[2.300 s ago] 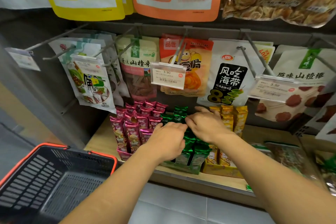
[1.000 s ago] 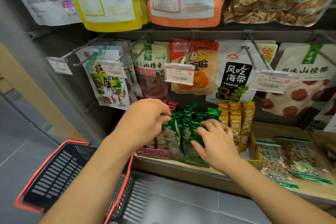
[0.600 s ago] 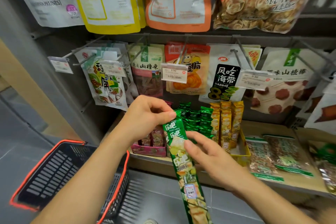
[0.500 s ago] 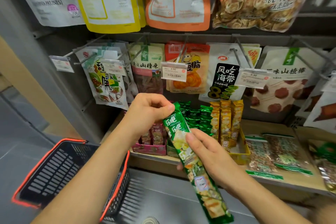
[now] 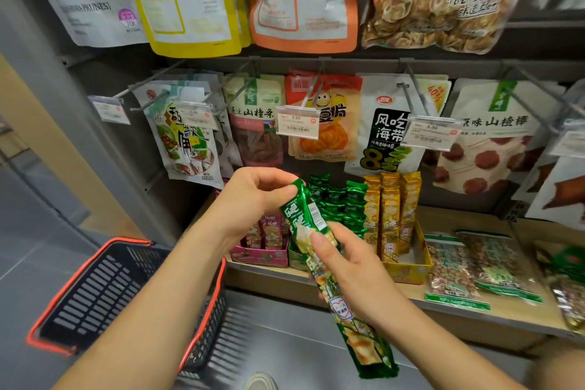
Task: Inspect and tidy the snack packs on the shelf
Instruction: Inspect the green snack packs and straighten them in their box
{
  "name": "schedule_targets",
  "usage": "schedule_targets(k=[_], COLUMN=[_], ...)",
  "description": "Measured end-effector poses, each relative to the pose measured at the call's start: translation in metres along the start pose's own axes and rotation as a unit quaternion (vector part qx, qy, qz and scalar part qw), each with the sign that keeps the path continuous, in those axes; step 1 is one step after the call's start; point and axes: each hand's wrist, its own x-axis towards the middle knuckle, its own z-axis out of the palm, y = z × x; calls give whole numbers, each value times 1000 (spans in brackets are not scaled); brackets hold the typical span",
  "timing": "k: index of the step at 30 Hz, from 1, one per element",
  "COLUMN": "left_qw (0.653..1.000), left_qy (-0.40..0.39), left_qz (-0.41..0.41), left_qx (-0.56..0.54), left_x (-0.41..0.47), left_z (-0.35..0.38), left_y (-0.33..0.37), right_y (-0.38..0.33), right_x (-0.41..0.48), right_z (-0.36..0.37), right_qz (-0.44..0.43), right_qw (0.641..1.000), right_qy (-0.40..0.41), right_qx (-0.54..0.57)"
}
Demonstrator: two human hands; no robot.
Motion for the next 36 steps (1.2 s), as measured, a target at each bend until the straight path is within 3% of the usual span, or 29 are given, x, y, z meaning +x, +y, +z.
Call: schedule_targets(k=[4, 9, 11, 14, 17, 23, 27, 32, 36], left_qw=[998, 996, 994, 985, 977, 964, 980, 974, 973], left_qy=[-54, 61, 102, 165, 182, 124, 42, 53, -25], left_qz=[-11, 2, 5, -8, -27, -53, -57, -78, -102], left_qx=[34, 65, 31, -40, -109, -229, -187, -205, -206], left_x=[-2, 2, 6, 11, 12, 10, 5, 5, -3], left_z=[4, 16, 14, 2, 0, 6, 14, 27, 43], left_y=[0, -6, -6, -6, -9, -7, -11, -12, -17], right_y=[3, 7, 8, 9, 13, 16, 16, 16, 15], right_x=[0, -1, -1, -5, -6, -8, -6, -6, -2], right_z=[-4, -7, -10, -8, -7, -3, -2, -3, -8], right_qz=[-13, -11, 8, 110, 109, 71, 69, 62, 45], right_qw=[997, 989, 993, 990, 990, 997, 997, 998, 997], right_qy=[42, 46, -2, -91, -84, -30, -4, 26, 53], right_qx=[-71, -140, -118, 7, 32, 13, 18, 18, -14])
